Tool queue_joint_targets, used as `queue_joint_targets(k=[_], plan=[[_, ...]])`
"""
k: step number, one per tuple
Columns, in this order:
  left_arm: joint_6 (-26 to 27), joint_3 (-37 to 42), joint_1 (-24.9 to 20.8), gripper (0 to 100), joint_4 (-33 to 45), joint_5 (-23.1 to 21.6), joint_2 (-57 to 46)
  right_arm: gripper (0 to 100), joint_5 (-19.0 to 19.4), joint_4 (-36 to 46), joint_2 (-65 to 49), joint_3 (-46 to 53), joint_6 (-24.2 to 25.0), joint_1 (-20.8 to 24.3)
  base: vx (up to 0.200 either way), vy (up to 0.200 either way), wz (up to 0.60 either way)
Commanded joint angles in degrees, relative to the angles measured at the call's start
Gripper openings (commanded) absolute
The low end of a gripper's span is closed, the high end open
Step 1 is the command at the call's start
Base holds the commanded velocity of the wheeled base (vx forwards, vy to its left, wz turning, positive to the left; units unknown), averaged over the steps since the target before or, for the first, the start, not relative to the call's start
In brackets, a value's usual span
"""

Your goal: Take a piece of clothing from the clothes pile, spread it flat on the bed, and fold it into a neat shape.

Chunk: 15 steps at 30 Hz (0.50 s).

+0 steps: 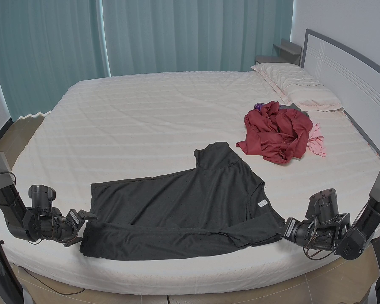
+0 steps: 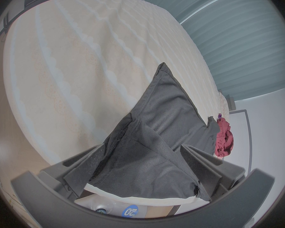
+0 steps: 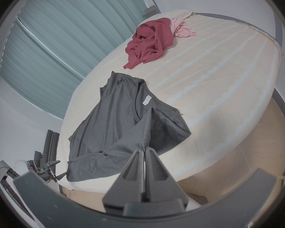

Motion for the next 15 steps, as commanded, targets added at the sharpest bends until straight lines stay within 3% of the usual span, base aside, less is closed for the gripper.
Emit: queue_joint_targets(k=[1, 9, 15], plan=[[0.0, 0.0, 0.0, 100, 0.0, 0.0, 0.1, 100, 0.6, -0.6, 6.0, 0.1, -1.7, -1.4, 0.000, 0.000, 0.00], [0.1, 0.0, 0.0, 100, 0.0, 0.0, 0.1, 100, 0.6, -0.7, 5.1, -0.3, -3.3, -2.1, 0.000, 0.000, 0.00], [0.1, -0.1, 0.0, 100, 0.0, 0.0, 0.1, 100, 2.9, -2.1, 8.2, -5.3, -1.1, -2.3, 0.000, 0.000, 0.00]])
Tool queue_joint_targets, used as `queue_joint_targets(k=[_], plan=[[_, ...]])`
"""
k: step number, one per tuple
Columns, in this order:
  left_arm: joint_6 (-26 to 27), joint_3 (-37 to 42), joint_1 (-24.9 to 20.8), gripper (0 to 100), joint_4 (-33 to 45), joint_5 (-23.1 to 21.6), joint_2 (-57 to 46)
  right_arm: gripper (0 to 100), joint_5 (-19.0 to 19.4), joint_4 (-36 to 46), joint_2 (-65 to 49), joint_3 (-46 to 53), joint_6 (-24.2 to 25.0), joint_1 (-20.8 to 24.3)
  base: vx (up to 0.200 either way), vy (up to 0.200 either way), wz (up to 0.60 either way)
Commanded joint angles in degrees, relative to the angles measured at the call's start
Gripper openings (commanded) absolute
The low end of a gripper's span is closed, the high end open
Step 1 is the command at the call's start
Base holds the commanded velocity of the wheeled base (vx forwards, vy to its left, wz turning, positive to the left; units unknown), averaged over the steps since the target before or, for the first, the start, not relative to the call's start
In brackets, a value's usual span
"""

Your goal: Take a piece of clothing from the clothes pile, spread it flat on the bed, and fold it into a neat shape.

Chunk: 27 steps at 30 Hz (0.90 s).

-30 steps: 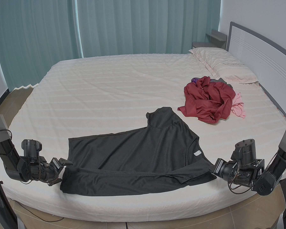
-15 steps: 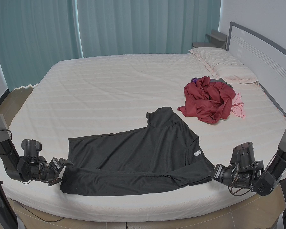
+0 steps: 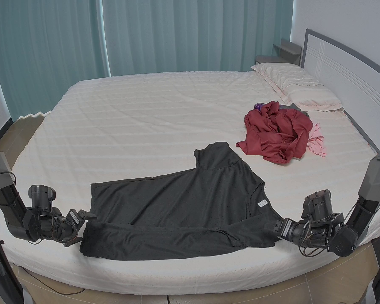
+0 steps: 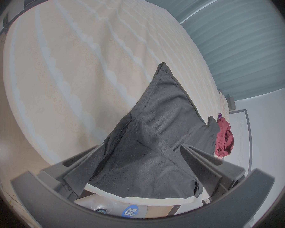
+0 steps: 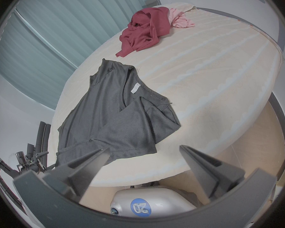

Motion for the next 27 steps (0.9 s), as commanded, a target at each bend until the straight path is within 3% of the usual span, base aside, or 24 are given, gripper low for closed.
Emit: queue_joint_targets(k=[1, 18, 19, 27], plan=[[0.0, 0.1, 0.0, 100, 0.0, 0.0, 0.1, 100, 1.9, -2.6, 3.6, -4.4, 2.6, -0.2, 0.000, 0.000, 0.00], [-0.1, 0.0, 0.0, 100, 0.0, 0.0, 0.1, 100, 6.2, -5.2, 12.3, -11.7, 1.5, -3.3, 0.000, 0.000, 0.00], [-0.2, 0.0, 0.0, 100, 0.0, 0.0, 0.1, 0, 6.2, -5.1, 12.8, -13.1, 1.5, -3.2, 0.000, 0.000, 0.00], [-0.2, 0.0, 0.0, 100, 0.0, 0.0, 0.0, 0, 6.2, -4.7, 14.2, -15.0, 1.1, -3.9, 0.000, 0.000, 0.00]])
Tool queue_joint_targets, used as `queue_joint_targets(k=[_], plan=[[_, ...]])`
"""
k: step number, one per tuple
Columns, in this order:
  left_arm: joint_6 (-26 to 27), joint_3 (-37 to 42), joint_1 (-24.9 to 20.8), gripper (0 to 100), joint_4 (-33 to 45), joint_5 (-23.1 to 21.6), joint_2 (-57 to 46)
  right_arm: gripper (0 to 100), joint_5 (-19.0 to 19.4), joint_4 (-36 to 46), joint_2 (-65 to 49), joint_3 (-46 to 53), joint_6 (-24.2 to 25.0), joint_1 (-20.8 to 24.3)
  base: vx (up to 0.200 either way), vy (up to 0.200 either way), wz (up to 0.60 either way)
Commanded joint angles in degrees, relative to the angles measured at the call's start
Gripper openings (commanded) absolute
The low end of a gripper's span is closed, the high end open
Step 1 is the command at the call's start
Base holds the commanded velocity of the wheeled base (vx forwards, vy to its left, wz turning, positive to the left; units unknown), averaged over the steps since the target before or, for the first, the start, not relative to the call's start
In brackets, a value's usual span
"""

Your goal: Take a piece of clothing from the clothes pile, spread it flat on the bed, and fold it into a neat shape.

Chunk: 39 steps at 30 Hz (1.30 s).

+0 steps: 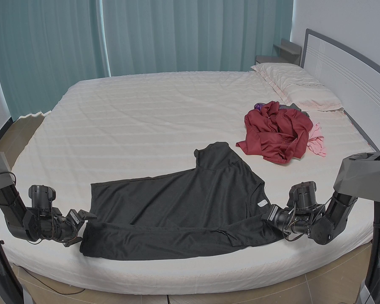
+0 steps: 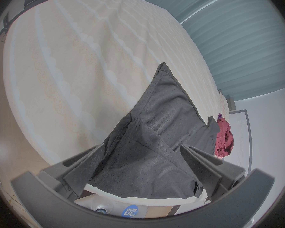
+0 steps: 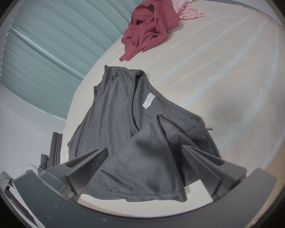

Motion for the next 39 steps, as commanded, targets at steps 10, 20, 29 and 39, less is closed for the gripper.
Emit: queue_joint_targets(k=[10, 20, 29, 39], plan=[[0.0, 0.0, 0.0, 100, 0.0, 0.0, 0.1, 0, -0.4, -0.4, 0.6, -1.7, 0.0, -2.7, 0.000, 0.000, 0.00], [-0.1, -0.5, -0.2, 100, 0.1, 0.1, 0.1, 100, -0.4, -0.4, 0.4, -1.4, 0.1, -2.7, 0.000, 0.000, 0.00], [-0.5, -1.1, -0.2, 100, 0.2, 0.1, 0.0, 100, -2.4, -0.2, -2.5, -1.2, 0.5, -4.3, 0.000, 0.000, 0.00], [-1.1, -1.1, -0.2, 100, 0.1, 0.1, -0.1, 100, -2.6, -0.4, -4.0, -0.5, 0.8, -4.4, 0.160, 0.000, 0.00]])
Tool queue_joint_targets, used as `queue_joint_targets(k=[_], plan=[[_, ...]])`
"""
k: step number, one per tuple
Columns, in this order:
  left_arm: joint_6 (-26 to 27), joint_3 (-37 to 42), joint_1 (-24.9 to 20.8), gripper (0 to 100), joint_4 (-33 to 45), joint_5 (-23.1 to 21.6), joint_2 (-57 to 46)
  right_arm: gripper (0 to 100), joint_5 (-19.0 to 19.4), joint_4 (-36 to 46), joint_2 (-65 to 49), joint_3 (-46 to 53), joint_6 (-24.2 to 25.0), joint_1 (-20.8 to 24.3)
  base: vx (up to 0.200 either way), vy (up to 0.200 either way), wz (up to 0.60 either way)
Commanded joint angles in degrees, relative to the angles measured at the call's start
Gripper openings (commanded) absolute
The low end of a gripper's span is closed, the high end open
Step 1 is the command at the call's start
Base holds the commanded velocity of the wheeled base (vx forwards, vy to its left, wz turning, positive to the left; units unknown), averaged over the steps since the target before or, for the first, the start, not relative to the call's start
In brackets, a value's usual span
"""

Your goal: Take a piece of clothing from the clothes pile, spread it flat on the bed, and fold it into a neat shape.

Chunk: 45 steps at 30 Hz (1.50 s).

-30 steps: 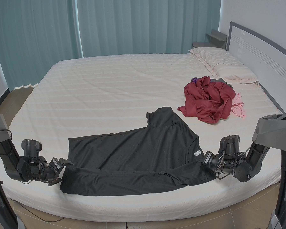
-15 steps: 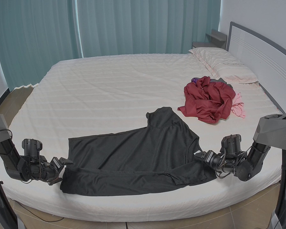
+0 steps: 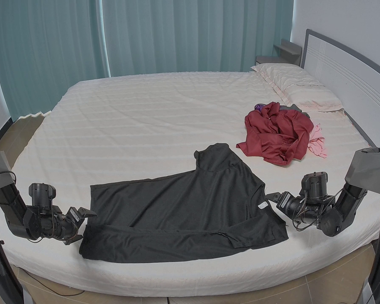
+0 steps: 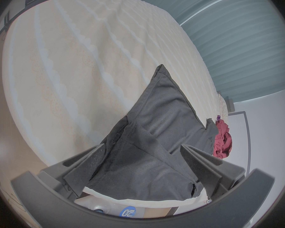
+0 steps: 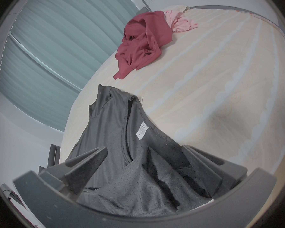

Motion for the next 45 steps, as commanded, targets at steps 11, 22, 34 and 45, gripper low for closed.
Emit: queue_joint_targets(k=[11, 22, 34, 45], plan=[[-0.6, -0.3, -0.1, 100, -0.1, 1.4, 0.0, 100, 0.0, 0.0, -0.7, 0.6, -0.1, 0.0, 0.073, 0.000, 0.00], [-5.0, -1.3, -0.1, 100, -0.1, 1.5, -0.2, 100, 0.0, 0.0, -0.7, 0.6, -0.1, 0.0, 0.000, 0.127, 0.00], [-5.1, -1.2, -0.1, 100, -0.1, 1.6, -0.1, 100, 0.0, 0.0, -0.6, 0.6, -0.1, 0.0, 0.050, 0.000, 0.00], [-5.3, -1.0, -1.6, 100, -0.2, 2.6, -1.0, 100, 0.0, 0.1, -0.6, 0.6, -0.1, 0.4, 0.109, 0.000, 0.00]])
